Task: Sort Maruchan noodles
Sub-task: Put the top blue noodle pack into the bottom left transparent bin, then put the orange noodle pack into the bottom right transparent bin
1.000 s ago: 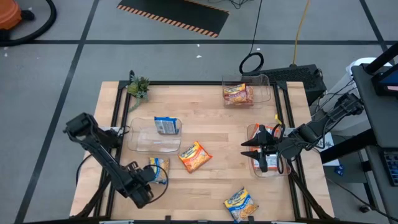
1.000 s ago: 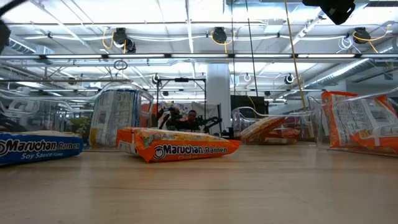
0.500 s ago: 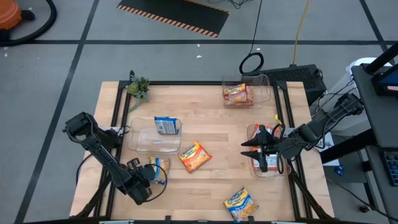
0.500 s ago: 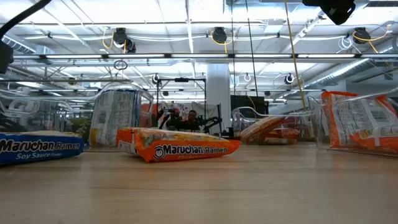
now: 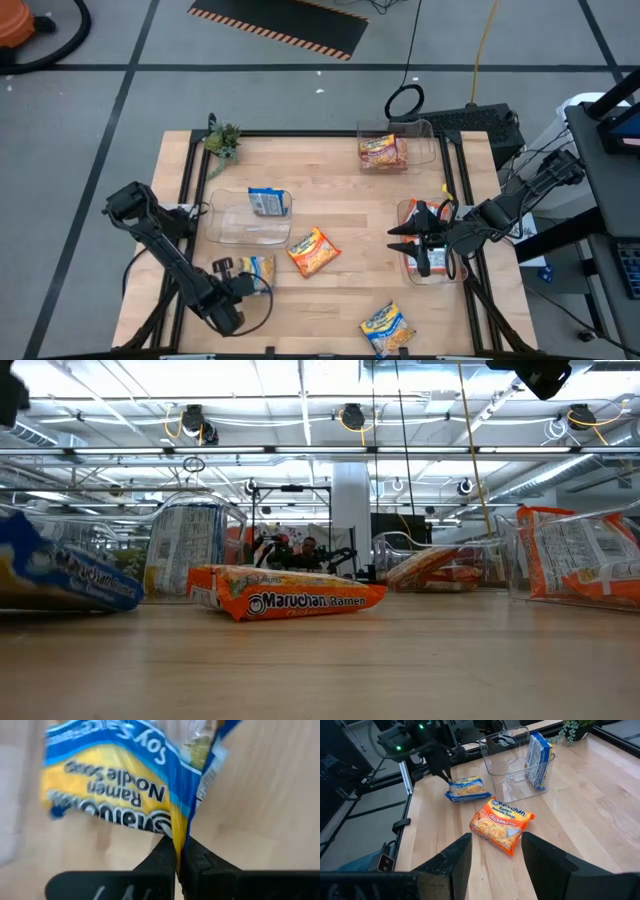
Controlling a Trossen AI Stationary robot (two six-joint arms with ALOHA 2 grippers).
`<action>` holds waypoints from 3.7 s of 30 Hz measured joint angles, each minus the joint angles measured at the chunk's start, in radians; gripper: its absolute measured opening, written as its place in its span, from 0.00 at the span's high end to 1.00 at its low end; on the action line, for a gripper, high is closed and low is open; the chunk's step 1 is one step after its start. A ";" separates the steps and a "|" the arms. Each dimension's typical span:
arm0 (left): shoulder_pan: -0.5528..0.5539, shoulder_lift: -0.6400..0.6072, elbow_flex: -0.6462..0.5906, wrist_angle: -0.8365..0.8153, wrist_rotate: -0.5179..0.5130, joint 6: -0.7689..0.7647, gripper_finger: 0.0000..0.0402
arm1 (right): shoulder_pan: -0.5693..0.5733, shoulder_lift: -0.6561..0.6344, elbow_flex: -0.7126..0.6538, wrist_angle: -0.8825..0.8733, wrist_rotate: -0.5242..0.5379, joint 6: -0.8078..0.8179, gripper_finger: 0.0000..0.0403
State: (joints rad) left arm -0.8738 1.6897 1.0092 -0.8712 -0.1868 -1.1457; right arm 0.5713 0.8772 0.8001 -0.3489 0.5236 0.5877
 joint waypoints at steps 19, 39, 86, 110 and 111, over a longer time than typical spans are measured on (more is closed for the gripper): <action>0.011 -0.003 0.469 -0.428 -0.440 0.648 0.99 | 0.000 0.000 0.000 0.000 0.003 -0.001 0.59; 0.214 -0.031 0.468 -0.694 -0.775 1.164 0.99 | 0.000 0.000 0.000 0.000 0.003 -0.012 0.59; 0.408 -0.087 0.024 -0.456 -0.860 0.693 0.82 | 0.000 0.000 0.000 -0.008 0.003 -0.031 0.59; 0.462 -0.213 0.122 -0.670 -0.712 0.448 0.65 | -0.074 0.139 0.000 0.087 -0.096 -0.032 0.59; 0.462 -0.218 0.141 -0.669 -0.676 0.437 0.65 | -0.090 0.157 0.002 0.100 -0.120 -0.036 0.59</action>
State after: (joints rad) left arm -0.4118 1.4716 1.1505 -1.5402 -0.8632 -0.7089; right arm 0.4817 1.0339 0.8018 -0.2488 0.4036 0.5516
